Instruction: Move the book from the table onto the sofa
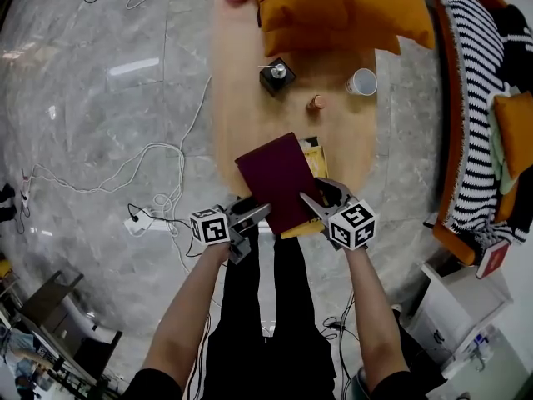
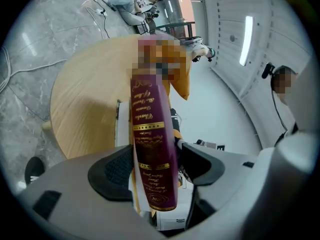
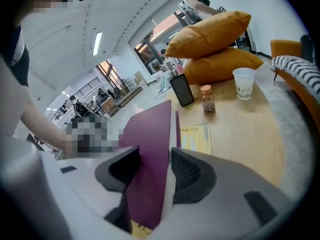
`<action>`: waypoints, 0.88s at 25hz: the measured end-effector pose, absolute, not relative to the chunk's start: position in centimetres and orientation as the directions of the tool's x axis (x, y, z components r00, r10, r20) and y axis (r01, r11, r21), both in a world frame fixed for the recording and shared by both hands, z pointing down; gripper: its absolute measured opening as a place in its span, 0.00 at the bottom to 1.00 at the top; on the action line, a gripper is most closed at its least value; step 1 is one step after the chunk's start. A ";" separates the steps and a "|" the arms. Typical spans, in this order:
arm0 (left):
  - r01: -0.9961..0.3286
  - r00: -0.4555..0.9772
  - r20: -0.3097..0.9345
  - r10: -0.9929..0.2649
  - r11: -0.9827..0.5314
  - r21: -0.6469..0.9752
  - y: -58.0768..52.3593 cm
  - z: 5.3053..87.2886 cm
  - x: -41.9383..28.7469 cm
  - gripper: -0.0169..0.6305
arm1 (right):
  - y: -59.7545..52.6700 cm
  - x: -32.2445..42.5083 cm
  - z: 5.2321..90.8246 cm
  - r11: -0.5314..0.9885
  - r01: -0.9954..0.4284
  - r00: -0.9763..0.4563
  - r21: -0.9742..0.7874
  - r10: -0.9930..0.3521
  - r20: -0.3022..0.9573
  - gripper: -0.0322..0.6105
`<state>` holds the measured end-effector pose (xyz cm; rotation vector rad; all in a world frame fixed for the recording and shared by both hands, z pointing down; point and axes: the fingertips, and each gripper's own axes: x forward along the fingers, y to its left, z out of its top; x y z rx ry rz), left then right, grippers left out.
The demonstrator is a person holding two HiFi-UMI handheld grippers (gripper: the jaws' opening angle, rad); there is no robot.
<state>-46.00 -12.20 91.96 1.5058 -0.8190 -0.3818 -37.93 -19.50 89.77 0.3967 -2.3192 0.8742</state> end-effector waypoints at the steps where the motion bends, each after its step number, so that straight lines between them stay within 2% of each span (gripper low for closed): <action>1: -0.254 0.692 0.233 -0.683 0.072 0.964 -12.1 91.9 -45.7 0.49 | -19.3 -38.1 89.8 0.735 -0.467 -0.765 -0.492 -0.056 0.642 0.37; 12: -0.187 0.675 0.206 -0.708 0.106 0.977 -10.2 92.2 -46.2 0.48 | -17.1 -38.6 89.8 0.731 -0.459 -0.773 -0.505 -0.049 0.632 0.37; 15: -0.189 0.681 0.221 -0.699 0.124 0.974 -9.6 92.4 -46.3 0.40 | -16.6 -38.6 89.6 0.712 -0.466 -0.781 -0.525 -0.051 0.623 0.37; 22: -0.116 0.679 0.188 -0.710 0.149 0.982 -8.8 91.7 -46.6 0.36 | -16.1 -38.3 89.1 0.657 -0.482 -0.803 -0.579 -0.068 0.592 0.37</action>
